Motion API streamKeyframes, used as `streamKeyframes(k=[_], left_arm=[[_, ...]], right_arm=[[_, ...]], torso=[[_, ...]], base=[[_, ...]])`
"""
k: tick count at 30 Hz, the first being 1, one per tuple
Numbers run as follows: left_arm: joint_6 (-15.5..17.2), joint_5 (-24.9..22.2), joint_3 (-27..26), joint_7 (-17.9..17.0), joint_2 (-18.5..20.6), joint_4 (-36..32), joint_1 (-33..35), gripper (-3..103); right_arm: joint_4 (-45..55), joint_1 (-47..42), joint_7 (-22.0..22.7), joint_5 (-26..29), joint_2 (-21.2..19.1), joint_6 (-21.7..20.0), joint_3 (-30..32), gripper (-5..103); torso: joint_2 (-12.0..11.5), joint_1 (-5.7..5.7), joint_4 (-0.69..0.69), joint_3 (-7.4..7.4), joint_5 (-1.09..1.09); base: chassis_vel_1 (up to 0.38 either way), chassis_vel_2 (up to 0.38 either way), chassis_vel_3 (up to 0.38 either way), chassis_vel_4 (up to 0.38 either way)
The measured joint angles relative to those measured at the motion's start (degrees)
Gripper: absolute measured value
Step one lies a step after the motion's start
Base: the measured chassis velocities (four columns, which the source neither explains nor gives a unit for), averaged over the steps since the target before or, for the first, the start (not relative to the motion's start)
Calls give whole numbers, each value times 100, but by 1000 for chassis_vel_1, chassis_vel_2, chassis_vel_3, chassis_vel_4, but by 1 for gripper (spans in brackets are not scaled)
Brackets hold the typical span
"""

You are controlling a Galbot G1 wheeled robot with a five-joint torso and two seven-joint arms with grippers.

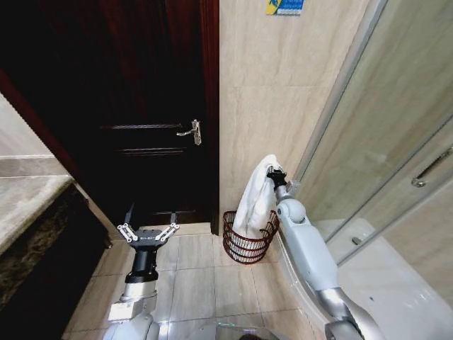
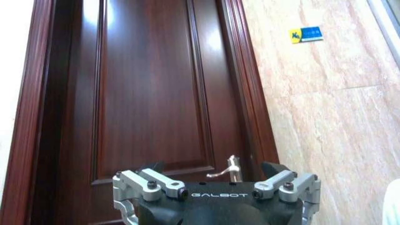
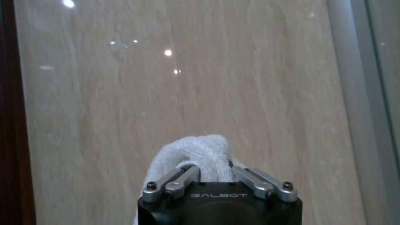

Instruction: Discard the used towel into the hamper.

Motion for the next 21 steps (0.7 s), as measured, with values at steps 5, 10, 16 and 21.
streamKeyframes(k=[5, 10, 16, 21], left_arm=[[-50, 6, 1, 0, -23, 66, 20, 100], [-179, 45, 9, -4, -98, 177, 93, 100], [-224, 67, 12, -2, -136, 162, 162, 100], [-224, 93, 14, -2, -138, 121, 184, 100]], right_arm=[[-59, -48, -67, -31, 73, 41, 94, 9], [-190, -65, -123, -4, 113, 76, 173, 9], [-260, -133, -197, 14, 118, 126, 189, 9], [-260, -138, -199, 28, 114, 126, 166, 9]], torso=[[-104, -49, 0, -56, 0], [-243, -108, 0, -134, -1], [-421, -187, 0, -233, 0], [-552, -248, 1, -303, -1]], base=[[0, 0, 0, 0], [0, 0, 0, 0], [0, 0, 0, 0], [0, 0, 0, 0]])
